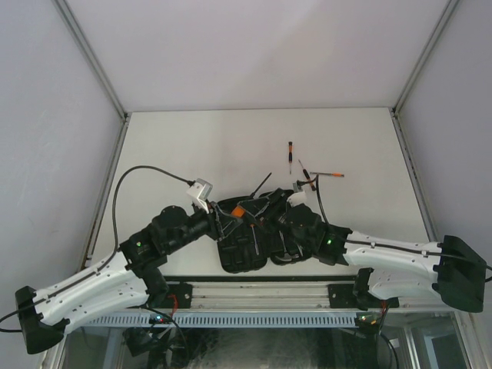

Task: Sort the tools into containers
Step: Pick up the screwdriver from the center of the board.

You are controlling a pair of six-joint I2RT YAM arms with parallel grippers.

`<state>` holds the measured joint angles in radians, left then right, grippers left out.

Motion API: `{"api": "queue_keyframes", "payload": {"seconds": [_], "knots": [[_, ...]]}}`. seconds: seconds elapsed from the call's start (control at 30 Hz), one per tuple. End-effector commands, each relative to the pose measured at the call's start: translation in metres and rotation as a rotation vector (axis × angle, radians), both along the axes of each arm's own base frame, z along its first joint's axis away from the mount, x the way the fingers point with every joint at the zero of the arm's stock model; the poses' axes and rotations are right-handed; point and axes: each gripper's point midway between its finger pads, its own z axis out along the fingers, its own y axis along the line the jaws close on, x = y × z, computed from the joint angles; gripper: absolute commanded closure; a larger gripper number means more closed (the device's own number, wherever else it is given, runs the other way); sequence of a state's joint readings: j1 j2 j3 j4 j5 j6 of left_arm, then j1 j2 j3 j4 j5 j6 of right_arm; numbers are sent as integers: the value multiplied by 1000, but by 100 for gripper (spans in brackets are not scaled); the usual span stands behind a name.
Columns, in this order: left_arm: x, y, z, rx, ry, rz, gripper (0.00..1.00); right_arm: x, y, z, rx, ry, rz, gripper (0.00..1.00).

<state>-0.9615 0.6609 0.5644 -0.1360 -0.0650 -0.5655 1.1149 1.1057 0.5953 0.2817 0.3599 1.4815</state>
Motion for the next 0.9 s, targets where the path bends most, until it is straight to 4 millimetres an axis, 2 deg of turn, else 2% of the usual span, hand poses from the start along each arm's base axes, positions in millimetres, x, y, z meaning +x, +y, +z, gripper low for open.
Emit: {"api": "queue_keyframes", "payload": {"seconds": [0.0, 0.23, 0.33, 0.5, 0.6, 0.73, 0.87], "knots": [[1, -5, 15, -48, -46, -17, 100, -4, 16, 38, 113, -26, 51, 57], [3, -3, 11, -41, -41, 1, 100, -7, 17, 36, 97, -35, 56, 76], [3, -3, 8, -30, -32, 1, 94, -5, 15, 36, 67, -60, 49, 87], [5, 0, 5, -24, -26, 20, 68, 0, 8, 36, -12, -98, 22, 99], [6, 2, 5, -23, -22, 36, 53, 3, 3, 35, -41, -120, 0, 100], [6, 7, 2, -15, -14, 54, 40, 11, -11, 32, -101, -147, -54, 100], [7, 16, -3, 1, -3, 88, 34, 20, -30, 25, -206, -174, -113, 100]]}}
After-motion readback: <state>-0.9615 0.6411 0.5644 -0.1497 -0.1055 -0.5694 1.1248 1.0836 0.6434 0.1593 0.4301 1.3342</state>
